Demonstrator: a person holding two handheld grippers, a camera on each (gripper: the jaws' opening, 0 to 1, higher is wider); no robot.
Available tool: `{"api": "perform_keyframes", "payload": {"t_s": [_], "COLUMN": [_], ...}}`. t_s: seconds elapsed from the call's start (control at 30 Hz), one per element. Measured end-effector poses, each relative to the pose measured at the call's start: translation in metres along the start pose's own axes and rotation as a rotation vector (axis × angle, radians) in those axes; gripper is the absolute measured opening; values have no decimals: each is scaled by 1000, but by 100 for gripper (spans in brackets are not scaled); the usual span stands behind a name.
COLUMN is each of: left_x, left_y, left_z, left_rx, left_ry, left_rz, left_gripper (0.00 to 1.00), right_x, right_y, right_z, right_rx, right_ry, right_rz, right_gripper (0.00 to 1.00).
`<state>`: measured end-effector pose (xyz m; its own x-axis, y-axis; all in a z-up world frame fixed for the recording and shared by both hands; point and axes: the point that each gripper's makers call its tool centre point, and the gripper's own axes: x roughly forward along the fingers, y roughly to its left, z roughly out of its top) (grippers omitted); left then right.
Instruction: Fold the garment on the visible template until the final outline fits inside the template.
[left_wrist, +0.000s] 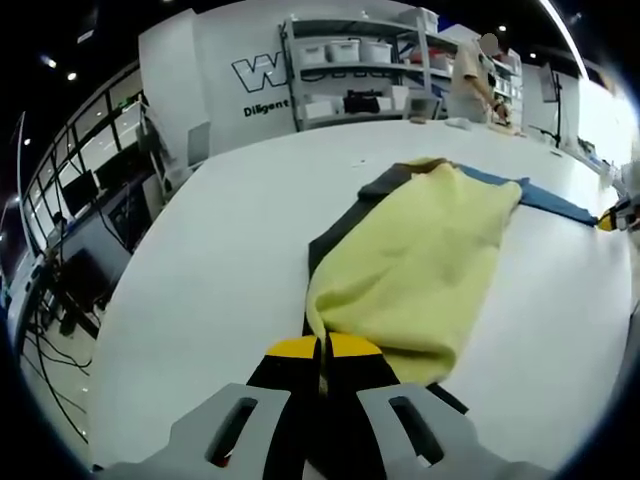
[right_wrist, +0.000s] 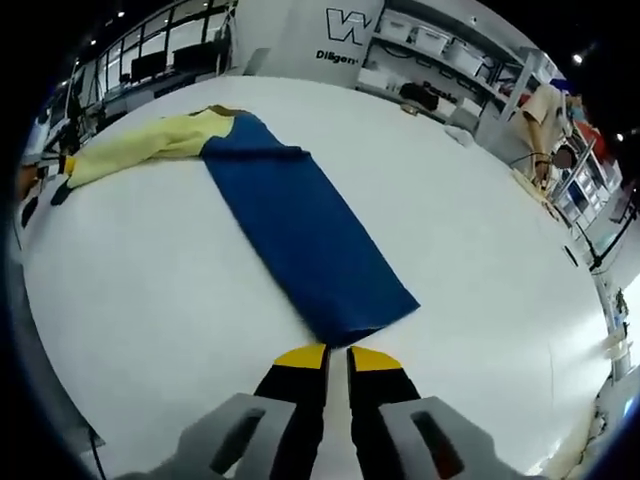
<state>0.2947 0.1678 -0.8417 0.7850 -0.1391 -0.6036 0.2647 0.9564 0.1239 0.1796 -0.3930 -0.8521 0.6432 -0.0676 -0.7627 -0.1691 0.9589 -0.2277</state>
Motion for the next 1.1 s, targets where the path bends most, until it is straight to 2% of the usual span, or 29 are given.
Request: {"api": "perform_keyframes", "payload": {"t_s": [0.17,0.33,0.43,0.63,0.67,0.8,1.1], "left_x": [-1,0,-1,-2,-2,-2,-13], "left_y": [0,0,0,2,2,1,-10], "left_z": [1,1,1,2,2,3,18], "left_rx": [-1,2,0,-9,-9,-12,-1], "left_ry": [-2,-1,-4,-9,-10,-8,-28], "left_rz": [1,1,0,1,1,-4,-23], "left_gripper": [0,0,0,0,0,0,0], "right_x": [-12,-6,6,16,15,13,0], "right_y": [3,5,8,10,8,7,14], "right_z": [11,18,14,2,4,4,32], "right_rx": [0,-4,-21,-4,-3,-2,-49], "right_ry": [-45,-60,-35,18,3,11,-62], "right_rz": [-18,-12,3,27,24,28,23], "right_gripper": [0,0,0,0,0,0,0]}}
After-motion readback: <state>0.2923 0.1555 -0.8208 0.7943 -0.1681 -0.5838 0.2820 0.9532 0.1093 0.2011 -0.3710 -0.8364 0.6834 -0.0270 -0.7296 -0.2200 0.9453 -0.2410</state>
